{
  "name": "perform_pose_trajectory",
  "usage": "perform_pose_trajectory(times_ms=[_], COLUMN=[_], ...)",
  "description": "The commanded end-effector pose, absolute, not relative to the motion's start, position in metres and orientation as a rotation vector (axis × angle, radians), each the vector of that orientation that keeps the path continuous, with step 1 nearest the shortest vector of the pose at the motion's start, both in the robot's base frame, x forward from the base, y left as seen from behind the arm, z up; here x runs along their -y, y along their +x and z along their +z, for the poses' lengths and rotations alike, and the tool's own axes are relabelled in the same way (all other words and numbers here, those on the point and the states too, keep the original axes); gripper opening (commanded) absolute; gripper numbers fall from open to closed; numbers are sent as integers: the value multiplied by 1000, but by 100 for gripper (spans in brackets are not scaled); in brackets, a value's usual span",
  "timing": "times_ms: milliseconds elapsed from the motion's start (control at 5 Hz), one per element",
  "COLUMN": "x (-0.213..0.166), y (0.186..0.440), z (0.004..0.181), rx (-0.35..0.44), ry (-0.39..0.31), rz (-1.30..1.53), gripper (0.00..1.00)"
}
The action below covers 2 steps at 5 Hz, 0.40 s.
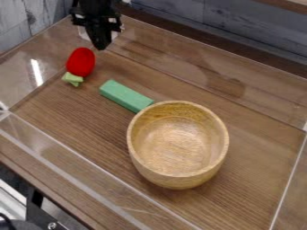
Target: Move the red object to the left side of the table
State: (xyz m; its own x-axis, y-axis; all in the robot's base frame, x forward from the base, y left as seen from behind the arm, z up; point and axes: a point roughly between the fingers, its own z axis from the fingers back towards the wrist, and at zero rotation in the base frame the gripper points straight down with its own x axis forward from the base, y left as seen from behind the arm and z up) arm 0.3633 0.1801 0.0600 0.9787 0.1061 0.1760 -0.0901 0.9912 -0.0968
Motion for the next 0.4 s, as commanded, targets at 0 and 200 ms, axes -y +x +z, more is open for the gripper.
perform_pose_trajectory(times_ms=[0, 200], x=[-182, -181], y=[377, 377], z=[75, 69], rx=[234, 229], ry=[-55, -56], rz=[79, 75], gripper=[0, 0])
